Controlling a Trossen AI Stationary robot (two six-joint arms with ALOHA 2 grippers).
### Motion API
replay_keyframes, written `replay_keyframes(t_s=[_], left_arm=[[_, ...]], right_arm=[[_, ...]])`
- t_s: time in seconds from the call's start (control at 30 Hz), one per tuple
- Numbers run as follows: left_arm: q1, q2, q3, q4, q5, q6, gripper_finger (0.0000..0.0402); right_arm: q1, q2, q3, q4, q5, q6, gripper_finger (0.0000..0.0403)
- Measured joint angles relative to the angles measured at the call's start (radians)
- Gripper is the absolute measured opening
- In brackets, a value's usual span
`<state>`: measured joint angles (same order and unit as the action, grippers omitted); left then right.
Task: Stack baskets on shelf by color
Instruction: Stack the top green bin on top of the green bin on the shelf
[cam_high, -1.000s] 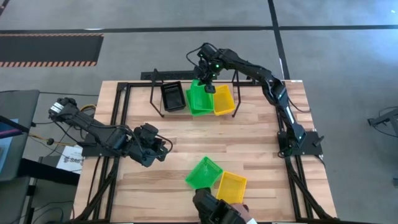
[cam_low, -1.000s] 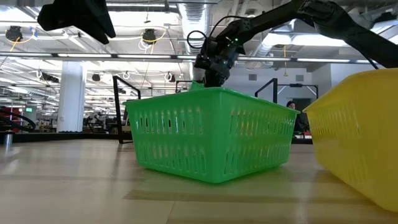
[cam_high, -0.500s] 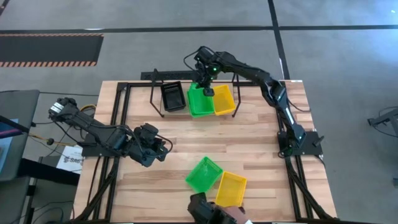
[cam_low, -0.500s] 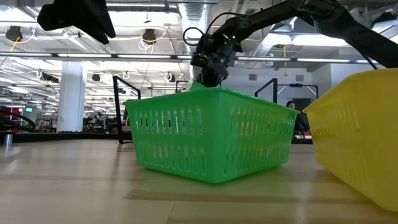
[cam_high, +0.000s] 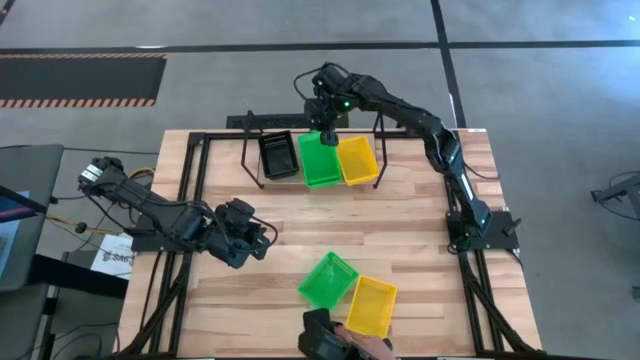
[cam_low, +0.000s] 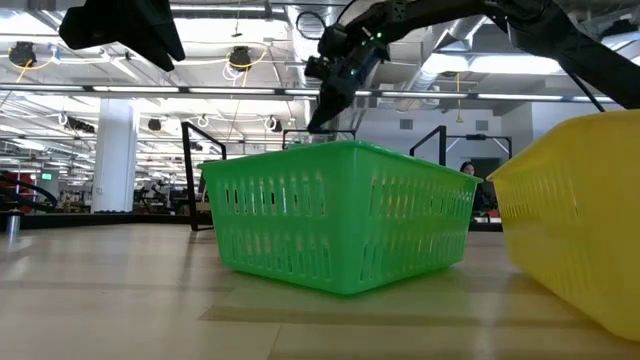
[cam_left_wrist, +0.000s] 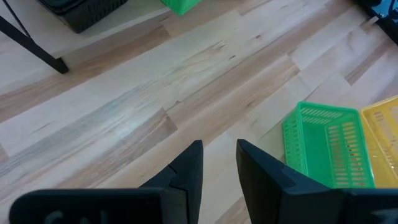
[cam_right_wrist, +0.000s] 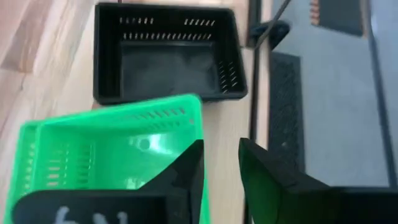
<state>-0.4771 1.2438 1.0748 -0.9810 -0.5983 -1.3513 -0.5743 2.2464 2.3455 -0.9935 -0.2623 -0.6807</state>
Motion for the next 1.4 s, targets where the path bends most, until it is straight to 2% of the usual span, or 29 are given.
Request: replay_keyframes(t_s=[0.2, 0.4, 0.53, 0.67, 0.73, 1.1, 1.4], left_arm=[[0.000, 0.000, 0.000, 0.000, 0.000, 0.007, 0.0084], [0.000, 0.000, 0.000, 0.004, 0.000, 0.022, 0.0084], [0.000, 0.000, 0.000, 0.004, 0.000, 0.022, 0.0084], [0.000, 0.000, 0.000, 0.004, 0.000, 0.023, 0.0084], [0.000, 0.000, 0.000, 0.004, 0.000, 0.023, 0.0084], [0.000, 0.000, 0.000, 0.012, -0.002, 0.022, 0.0084], [0.000, 0.000, 0.000, 0.013, -0.010, 0.021, 0.0084]], right_arm=[[0.026, -0.056, 0.002, -0.021, 0.000, -0.024, 0.0140], [0.001, -0.046, 0.003, 0.011, 0.001, -0.019, 0.0131], [-0.016, -0.030, 0.000, -0.002, 0.007, -0.015, 0.0098], [-0.019, -0.036, -0.009, 0.032, 0.005, -0.012, 0.0028], [-0.027, -0.032, -0.012, 0.029, 0.004, 0.003, 0.0010], [-0.051, 0.034, -0.011, 0.025, -0.001, 0.057, 0.0003], [-0.021, 0.066, -0.011, 0.014, -0.002, 0.078, 0.0002]])
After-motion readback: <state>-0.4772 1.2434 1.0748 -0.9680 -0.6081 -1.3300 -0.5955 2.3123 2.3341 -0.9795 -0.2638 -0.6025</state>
